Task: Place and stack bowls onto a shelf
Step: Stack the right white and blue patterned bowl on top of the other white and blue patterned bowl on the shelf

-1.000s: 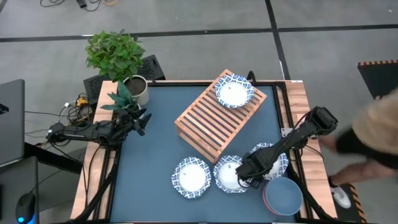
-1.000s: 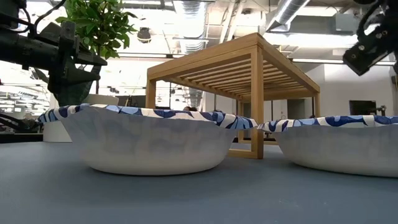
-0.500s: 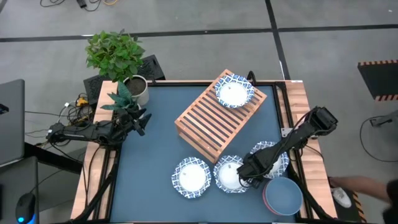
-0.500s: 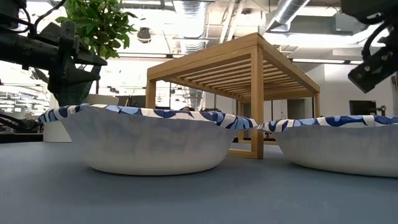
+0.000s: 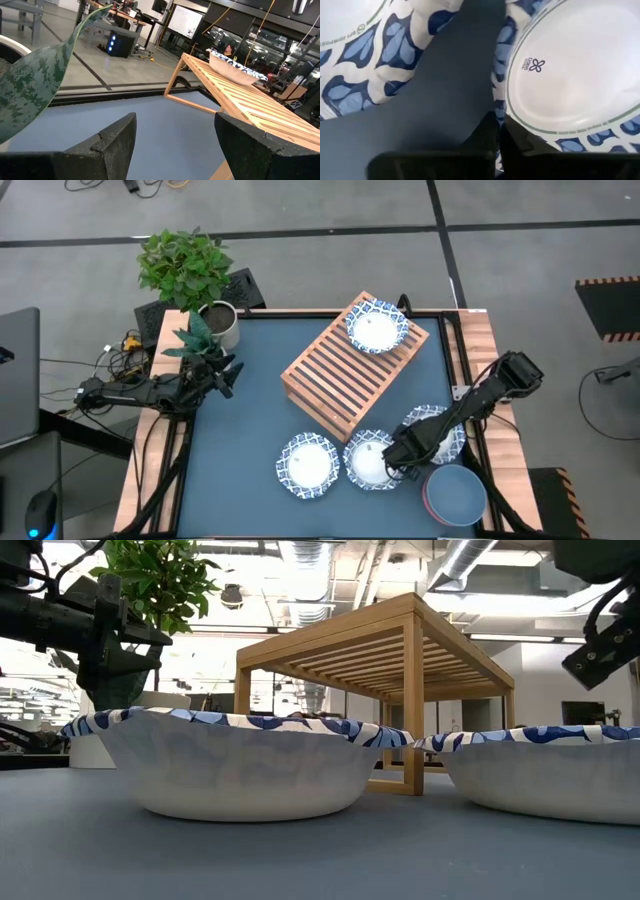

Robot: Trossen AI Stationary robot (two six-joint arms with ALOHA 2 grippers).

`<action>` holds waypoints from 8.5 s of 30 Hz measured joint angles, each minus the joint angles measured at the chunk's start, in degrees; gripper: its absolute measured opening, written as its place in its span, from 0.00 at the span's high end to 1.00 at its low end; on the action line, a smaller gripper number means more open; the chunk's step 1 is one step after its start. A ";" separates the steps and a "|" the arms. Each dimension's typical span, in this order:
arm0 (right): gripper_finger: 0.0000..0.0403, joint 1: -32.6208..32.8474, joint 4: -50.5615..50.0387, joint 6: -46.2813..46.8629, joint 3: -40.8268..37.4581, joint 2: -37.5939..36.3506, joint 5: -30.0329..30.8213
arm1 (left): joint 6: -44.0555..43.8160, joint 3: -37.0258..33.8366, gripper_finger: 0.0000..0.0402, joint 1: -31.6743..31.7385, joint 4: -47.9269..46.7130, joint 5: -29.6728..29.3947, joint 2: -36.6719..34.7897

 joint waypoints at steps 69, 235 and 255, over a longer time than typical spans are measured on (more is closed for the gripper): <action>0.94 -10.75 0.76 -64.86 38.69 -33.46 61.01 | 0.55 0.00 0.37 0.00 -0.10 -1.48 0.00; 0.48 -2.84 13.25 1.29 -3.06 -9.13 17.56 | 2.40 0.00 0.37 0.01 -0.09 -1.46 0.00; 0.49 6.16 26.88 -21.07 7.52 -6.11 17.23 | 2.36 0.00 0.37 0.02 -0.09 -1.44 0.00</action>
